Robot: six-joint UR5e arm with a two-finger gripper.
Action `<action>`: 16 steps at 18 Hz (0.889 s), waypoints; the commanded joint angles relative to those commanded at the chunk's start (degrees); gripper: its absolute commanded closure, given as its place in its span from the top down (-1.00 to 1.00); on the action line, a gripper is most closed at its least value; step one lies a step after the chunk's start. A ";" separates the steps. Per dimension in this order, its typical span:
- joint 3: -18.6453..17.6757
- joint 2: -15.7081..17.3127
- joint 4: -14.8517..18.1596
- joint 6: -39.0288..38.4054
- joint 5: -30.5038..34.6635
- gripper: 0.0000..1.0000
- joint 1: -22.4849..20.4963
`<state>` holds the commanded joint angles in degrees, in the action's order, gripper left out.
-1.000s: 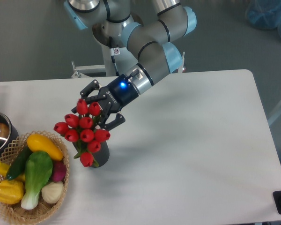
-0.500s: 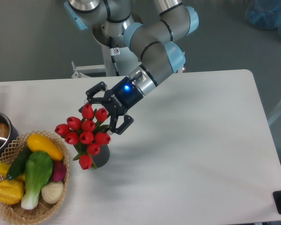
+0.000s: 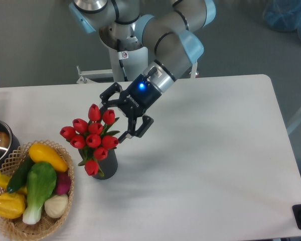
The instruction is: Insert the flowers into the vase
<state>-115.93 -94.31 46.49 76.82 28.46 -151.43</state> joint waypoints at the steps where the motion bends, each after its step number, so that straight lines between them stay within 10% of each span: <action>1: 0.61 0.61 0.00 0.09 2.63 1.00 -0.09; 16: 11.78 -2.19 0.44 -2.90 42.45 1.00 0.70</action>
<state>-104.15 -96.50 46.93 73.91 70.91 -150.73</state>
